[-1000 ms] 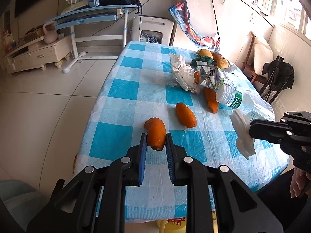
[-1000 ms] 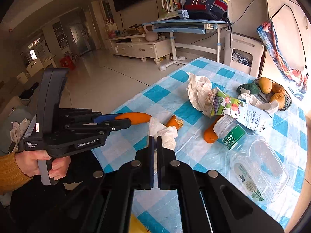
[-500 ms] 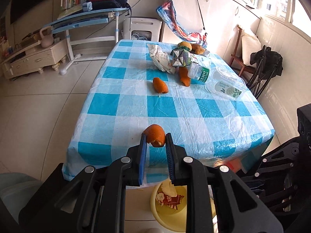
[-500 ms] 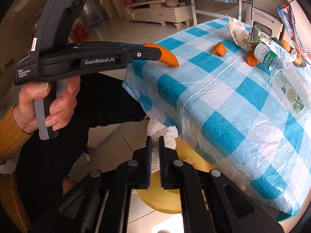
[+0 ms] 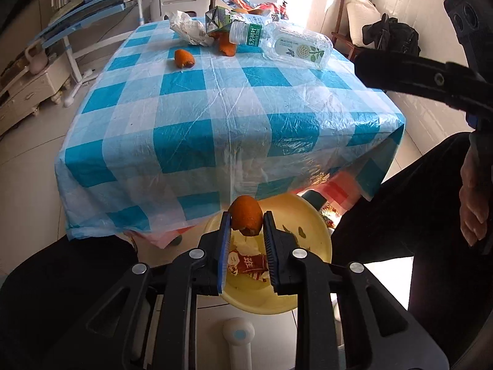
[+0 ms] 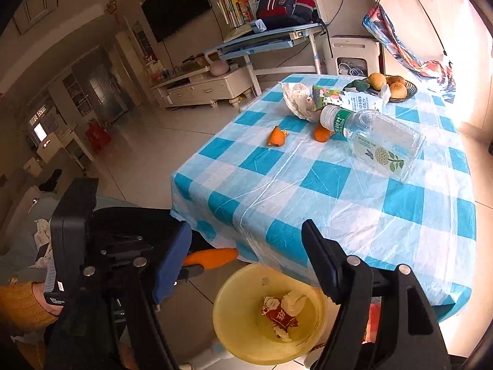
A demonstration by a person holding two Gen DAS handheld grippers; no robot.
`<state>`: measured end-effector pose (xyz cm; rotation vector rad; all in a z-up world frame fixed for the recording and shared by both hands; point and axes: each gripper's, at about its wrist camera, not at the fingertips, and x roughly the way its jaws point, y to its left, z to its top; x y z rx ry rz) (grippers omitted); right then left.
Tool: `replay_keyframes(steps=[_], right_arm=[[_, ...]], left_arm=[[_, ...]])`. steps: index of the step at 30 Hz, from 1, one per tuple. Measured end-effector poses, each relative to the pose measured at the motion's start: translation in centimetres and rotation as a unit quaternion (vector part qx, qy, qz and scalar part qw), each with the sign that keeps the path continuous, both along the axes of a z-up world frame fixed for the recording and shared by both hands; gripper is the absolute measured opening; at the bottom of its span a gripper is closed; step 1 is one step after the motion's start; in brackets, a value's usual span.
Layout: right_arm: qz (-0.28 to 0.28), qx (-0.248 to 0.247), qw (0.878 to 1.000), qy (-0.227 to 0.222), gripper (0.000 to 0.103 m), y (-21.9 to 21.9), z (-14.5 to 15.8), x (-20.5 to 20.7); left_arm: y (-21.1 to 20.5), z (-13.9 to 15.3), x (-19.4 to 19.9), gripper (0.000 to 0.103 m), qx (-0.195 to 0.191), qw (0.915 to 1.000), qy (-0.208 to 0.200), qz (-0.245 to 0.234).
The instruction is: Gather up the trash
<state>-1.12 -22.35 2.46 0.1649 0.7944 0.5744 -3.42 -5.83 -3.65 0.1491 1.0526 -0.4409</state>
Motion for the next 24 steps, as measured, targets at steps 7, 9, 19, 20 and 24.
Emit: replay_keyframes(steps=[7, 9, 19, 20, 24], right_arm=[[-0.074, 0.063, 0.995, 0.012, 0.081, -3.3, 0.3, 1.1], [-0.083, 0.071, 0.994, 0.014, 0.082, -3.7, 0.3, 1.2], [-0.067, 0.052, 0.996, 0.024, 0.083, -2.5, -0.9, 3.2], [-0.064, 0.047, 0.997, 0.025, 0.083, -2.2, -1.1, 3.4], [-0.049, 0.023, 0.998, 0.026, 0.083, -1.2, -1.6, 3.8]], left_arm=[[0.6, 1.4, 0.7, 0.056, 0.020, 0.9990, -0.035, 0.018], [1.9, 2.9, 3.0, 0.063, 0.022, 0.9965, -0.059, 0.055], [4.1, 4.0, 21.7, 0.077, 0.062, 0.9831, -0.084, 0.150], [3.8, 3.5, 23.5, 0.077, 0.065, 0.9835, -0.077, 0.150], [1.9, 2.0, 28.9, 0.079, 0.066, 0.9858, -0.055, 0.144]])
